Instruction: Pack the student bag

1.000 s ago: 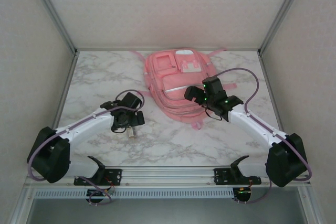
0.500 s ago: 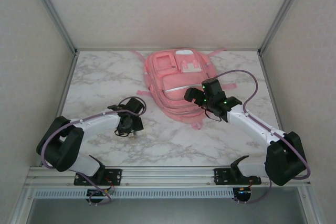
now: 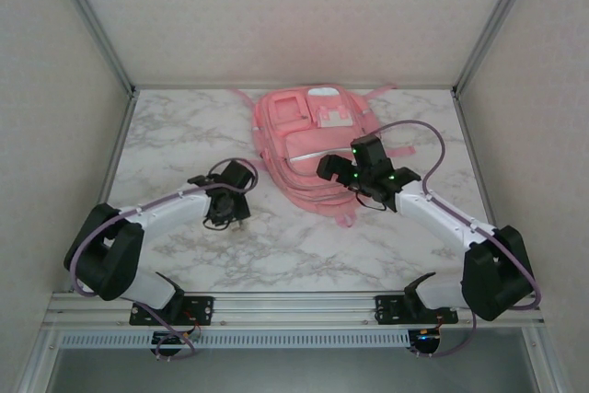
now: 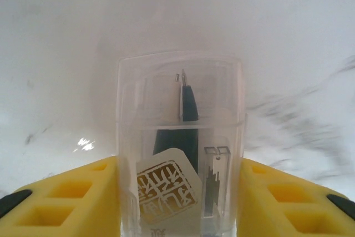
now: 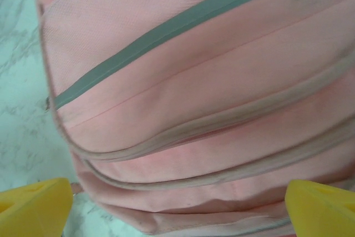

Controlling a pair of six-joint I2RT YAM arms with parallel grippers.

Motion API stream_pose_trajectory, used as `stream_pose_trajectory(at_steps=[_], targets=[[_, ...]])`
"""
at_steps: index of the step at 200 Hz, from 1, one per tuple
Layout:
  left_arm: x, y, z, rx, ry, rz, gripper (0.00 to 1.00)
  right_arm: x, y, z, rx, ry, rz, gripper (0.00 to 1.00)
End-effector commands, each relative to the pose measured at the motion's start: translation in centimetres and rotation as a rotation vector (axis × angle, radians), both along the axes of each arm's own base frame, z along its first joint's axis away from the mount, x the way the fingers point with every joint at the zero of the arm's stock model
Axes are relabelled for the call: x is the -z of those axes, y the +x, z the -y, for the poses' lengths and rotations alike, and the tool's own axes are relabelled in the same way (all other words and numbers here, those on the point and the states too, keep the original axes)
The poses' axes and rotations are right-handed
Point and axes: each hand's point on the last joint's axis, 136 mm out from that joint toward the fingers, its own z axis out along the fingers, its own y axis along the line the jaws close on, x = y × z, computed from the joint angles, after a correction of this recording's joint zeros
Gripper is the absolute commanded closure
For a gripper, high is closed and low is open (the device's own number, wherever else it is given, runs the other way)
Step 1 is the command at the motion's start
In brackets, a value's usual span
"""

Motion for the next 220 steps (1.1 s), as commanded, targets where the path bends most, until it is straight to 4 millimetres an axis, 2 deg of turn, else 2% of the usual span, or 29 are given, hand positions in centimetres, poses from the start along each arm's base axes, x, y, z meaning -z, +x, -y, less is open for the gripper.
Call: stream_pose_trajectory(at_steps=[1, 20, 38, 74, 89, 107, 110, 120, 159, 220], targets=[[-4.9, 3.1, 1.5, -0.016, -0.098, 0.116, 0.52, -1.9, -0.4, -3.5, -0.162, 0.072, 0.060, 0.01], [-7.9, 5.2, 2.4, -0.045, -0.172, 0.200, 0.52, -2.5, -1.3, -5.7, -0.261, 0.119, 0.089, 0.01], [-9.8, 6.9, 3.4, -0.077, -0.261, 0.251, 0.52, -3.1, -2.4, -7.9, -0.363, 0.172, 0.116, 0.01], [-11.2, 8.4, 6.4, -0.067, -0.421, 0.225, 0.53, -3.9, -4.3, -12.1, -0.519, 0.274, 0.157, 0.07], [-11.5, 8.6, 7.1, -0.076, -0.465, 0.224, 0.53, -4.0, -4.6, -13.6, -0.552, 0.298, 0.169, 0.10], [-12.0, 8.8, 7.6, -0.095, -0.521, 0.238, 0.53, -3.8, -3.8, -14.5, -0.550, 0.318, 0.168, 0.12], [-12.1, 8.8, 7.7, -0.098, -0.530, 0.241, 0.53, -3.7, -4.5, -15.3, -0.570, 0.324, 0.164, 0.12], [-12.3, 8.7, 8.0, -0.104, -0.555, 0.245, 0.53, -3.6, -4.4, -15.9, -0.574, 0.341, 0.163, 0.13], [-12.2, 8.1, 8.9, -0.105, -0.601, 0.235, 0.53, -3.3, -3.7, -17.6, -0.579, 0.385, 0.153, 0.35], [-11.1, 7.5, 9.0, -0.104, -0.599, 0.210, 0.52, -3.1, -3.4, -18.0, -0.571, 0.396, 0.139, 0.75]])
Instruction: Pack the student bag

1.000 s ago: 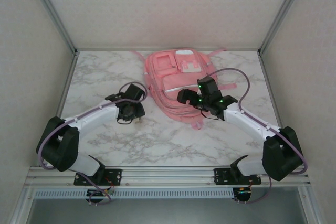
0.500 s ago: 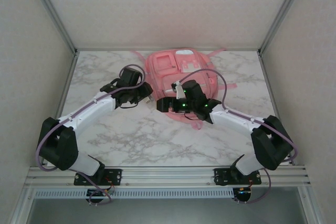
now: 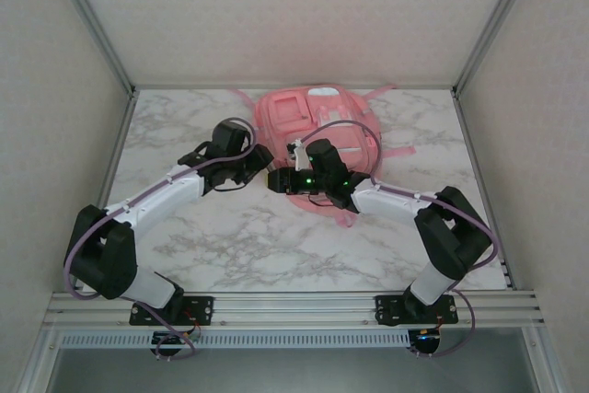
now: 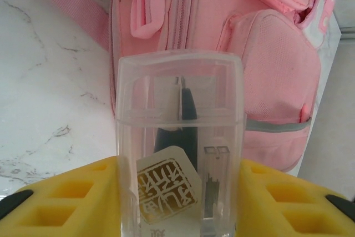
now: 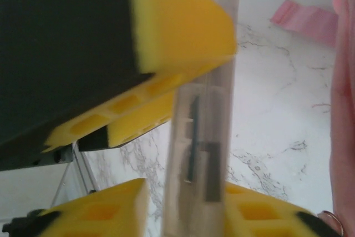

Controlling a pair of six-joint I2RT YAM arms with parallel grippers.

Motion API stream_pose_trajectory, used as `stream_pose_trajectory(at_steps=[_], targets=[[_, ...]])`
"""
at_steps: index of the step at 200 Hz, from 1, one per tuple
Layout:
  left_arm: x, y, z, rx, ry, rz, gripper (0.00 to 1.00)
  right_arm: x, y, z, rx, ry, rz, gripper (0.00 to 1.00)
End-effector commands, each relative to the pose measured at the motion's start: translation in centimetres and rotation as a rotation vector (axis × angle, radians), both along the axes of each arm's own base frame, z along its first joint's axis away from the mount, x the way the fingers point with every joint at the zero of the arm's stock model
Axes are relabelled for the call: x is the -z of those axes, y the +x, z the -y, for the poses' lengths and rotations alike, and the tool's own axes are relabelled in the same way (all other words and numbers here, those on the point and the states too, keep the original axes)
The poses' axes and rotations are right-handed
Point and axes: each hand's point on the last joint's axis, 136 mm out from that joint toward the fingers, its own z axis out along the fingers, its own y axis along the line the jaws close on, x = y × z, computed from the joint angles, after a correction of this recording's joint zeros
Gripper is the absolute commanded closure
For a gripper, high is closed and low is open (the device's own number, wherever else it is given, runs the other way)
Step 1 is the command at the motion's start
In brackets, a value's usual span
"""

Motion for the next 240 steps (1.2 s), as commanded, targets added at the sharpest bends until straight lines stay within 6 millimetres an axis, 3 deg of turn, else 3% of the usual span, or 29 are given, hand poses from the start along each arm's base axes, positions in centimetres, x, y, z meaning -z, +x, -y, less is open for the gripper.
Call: stream_pose_trajectory(at_steps=[1, 18, 43, 66, 98, 101, 126, 147, 191, 216, 240], targets=[[-0.9, -0.3, 0.6, 0.012, -0.043, 0.018, 0.52, -2.0, 0.1, -1.4, -0.037, 0.059, 0.035, 0.75], [-1.0, -0.3, 0.6, 0.016, -0.040, 0.021, 0.41, -1.8, 0.0, -1.4, -0.038, 0.058, 0.027, 0.79], [-1.7, -0.1, 0.3, 0.028, -0.001, 0.043, 0.00, -1.9, -0.1, -1.2, -0.029, 0.057, 0.030, 0.81], [-3.7, 0.6, -0.9, 0.052, 0.103, 0.128, 0.00, -2.1, 0.0, 0.0, -0.001, 0.031, 0.047, 0.81], [-7.0, 1.7, -1.9, 0.109, 0.233, 0.273, 0.00, -1.8, -0.1, 3.3, 0.080, -0.048, 0.056, 0.82], [-7.2, 1.8, -1.8, 0.119, 0.239, 0.284, 0.00, -1.8, 0.7, 4.2, 0.110, -0.055, 0.059, 0.82], [-8.1, 2.7, -0.1, 0.243, 0.301, 0.337, 0.00, -1.7, 1.4, 8.6, 0.220, -0.129, 0.074, 0.82], [-8.5, 3.1, 2.1, 0.352, 0.385, 0.385, 0.00, -1.7, 2.4, 13.5, 0.373, -0.189, 0.055, 0.82], [-7.8, 2.5, 8.0, 0.641, 0.563, 0.509, 0.03, -0.8, 2.1, 24.3, 0.715, -0.276, -0.032, 0.81], [-6.2, 1.5, 10.5, 0.808, 0.586, 0.518, 0.06, -0.6, 0.8, 28.5, 0.843, -0.297, -0.043, 0.80], [-3.6, 0.8, 11.8, 0.941, 0.688, 0.473, 0.11, -0.8, -0.2, 30.9, 0.917, -0.280, -0.040, 0.80]])
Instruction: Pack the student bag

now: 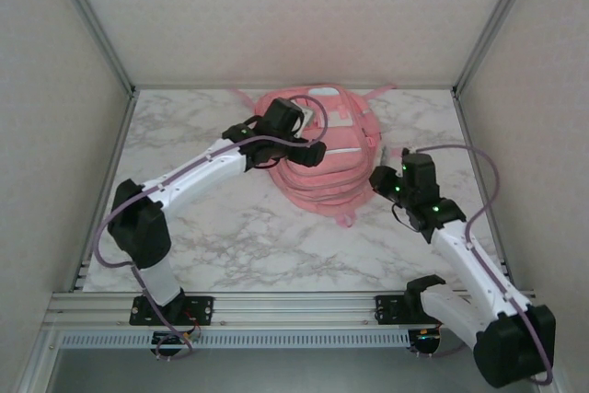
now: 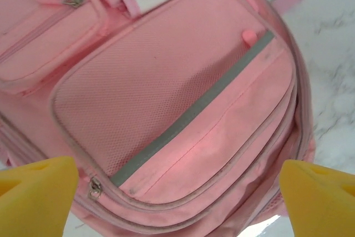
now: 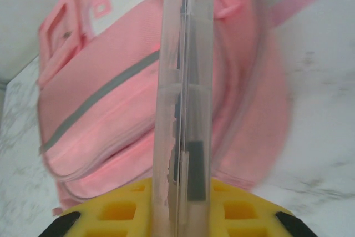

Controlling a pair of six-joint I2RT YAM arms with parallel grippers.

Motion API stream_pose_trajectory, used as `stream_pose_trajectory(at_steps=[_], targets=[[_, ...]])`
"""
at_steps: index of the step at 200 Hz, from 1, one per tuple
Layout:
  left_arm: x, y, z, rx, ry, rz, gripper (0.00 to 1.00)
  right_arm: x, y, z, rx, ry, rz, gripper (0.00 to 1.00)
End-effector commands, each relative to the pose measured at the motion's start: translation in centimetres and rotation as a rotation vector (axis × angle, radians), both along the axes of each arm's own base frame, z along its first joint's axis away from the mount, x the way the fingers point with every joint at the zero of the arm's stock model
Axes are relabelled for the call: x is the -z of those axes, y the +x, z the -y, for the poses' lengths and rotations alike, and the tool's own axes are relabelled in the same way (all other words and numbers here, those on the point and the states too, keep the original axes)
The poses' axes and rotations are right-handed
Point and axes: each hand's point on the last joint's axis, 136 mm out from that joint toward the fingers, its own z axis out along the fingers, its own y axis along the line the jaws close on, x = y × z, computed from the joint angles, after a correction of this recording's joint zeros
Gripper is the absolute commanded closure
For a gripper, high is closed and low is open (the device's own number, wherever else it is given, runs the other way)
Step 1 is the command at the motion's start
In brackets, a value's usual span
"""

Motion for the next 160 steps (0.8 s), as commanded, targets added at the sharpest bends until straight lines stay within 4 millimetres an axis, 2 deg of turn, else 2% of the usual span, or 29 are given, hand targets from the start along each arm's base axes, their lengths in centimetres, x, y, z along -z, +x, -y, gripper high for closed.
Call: stream_pose_trajectory(at_steps=[1, 32, 81, 98, 114, 137, 160], targets=[[1.9, -0.9, 0.8, 0.148, 0.170, 0.002, 0.11, 0.9, -1.4, 2.7, 0.097, -0.020, -0.032, 0.80], [4.4, -2.0, 2.7, 0.239, 0.262, -0.018, 0.14, 0.8, -2.4, 4.1, 0.134, -0.019, -0.017, 0.80], [8.2, -2.8, 4.1, 0.339, 0.442, -0.029, 0.23, 0.9, -2.3, 3.6, 0.108, 0.033, -0.010, 0.81], [8.5, -2.2, 4.1, 0.319, 0.462, -0.008, 0.33, 0.8, -2.3, 3.4, 0.101, 0.045, -0.006, 0.81], [8.4, -1.6, 4.1, 0.302, 0.469, 0.016, 0.50, 0.8, -2.2, 3.3, 0.093, 0.052, -0.005, 0.81], [8.1, -1.0, 4.3, 0.286, 0.470, 0.039, 0.64, 0.8, -2.1, 2.9, 0.075, 0.064, 0.000, 0.82], [7.6, -0.5, 4.6, 0.273, 0.459, 0.052, 0.91, 0.8, -2.1, 2.3, 0.049, 0.092, -0.001, 0.82]])
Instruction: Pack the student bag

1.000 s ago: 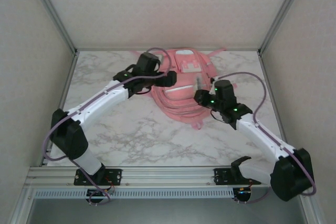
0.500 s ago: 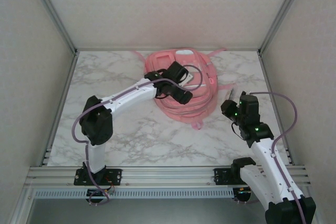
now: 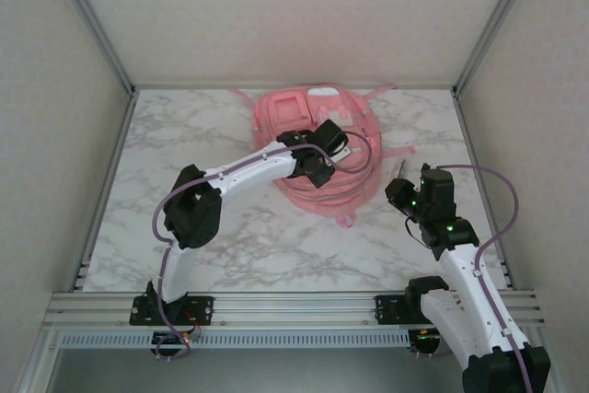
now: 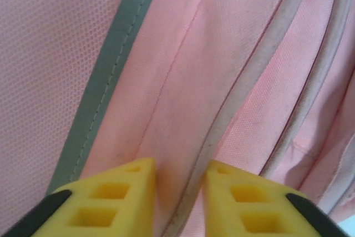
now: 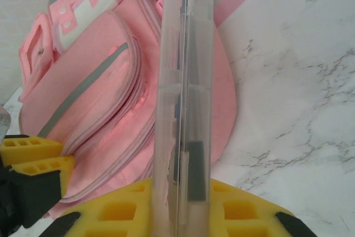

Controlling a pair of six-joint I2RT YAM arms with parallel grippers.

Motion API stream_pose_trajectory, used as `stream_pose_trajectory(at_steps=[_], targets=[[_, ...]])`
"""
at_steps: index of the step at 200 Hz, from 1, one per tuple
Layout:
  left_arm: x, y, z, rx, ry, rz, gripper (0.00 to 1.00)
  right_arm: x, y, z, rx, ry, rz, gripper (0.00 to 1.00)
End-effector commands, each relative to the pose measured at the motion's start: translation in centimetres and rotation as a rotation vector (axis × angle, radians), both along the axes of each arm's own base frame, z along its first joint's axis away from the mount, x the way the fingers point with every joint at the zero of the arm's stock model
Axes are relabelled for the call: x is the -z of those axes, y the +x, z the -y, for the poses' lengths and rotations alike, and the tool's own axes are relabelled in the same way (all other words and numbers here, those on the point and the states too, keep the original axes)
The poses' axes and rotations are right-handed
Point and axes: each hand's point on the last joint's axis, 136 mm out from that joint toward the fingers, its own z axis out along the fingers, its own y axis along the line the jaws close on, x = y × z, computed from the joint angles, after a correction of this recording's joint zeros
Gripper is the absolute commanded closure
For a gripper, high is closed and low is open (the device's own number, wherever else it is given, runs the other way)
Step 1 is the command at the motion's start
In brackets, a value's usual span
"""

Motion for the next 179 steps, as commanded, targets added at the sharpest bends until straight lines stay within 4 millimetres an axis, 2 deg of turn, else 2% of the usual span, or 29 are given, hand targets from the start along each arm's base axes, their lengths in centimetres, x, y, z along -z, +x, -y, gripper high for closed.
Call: stream_pose_trajectory(at_steps=[1, 9, 44, 104, 142, 179], targets=[[-1.0, 1.2, 0.1, -0.025, 0.009, 0.049, 0.93, -0.1, 0.3, -0.8, -0.033, 0.040, 0.019, 0.82], [-1.2, 1.3, 0.2, -0.027, 0.004, 0.054, 1.00, -0.1, 0.3, -0.9, -0.038, 0.047, 0.017, 0.82], [-2.4, 1.9, 0.1, -0.065, -0.028, 0.064, 1.00, -0.2, 0.5, -3.0, -0.121, 0.138, 0.027, 0.82], [-6.6, 3.8, -0.3, -0.203, -0.166, 0.064, 1.00, -1.5, 1.9, -7.7, -0.300, 0.361, 0.040, 0.82], [-8.4, 4.4, 0.1, -0.256, -0.243, 0.064, 1.00, -1.6, 3.1, -9.8, -0.344, 0.418, 0.038, 0.82], [-9.3, 4.5, 0.3, -0.269, -0.279, 0.074, 1.00, -2.3, 5.0, -13.2, -0.419, 0.437, 0.044, 0.83]])
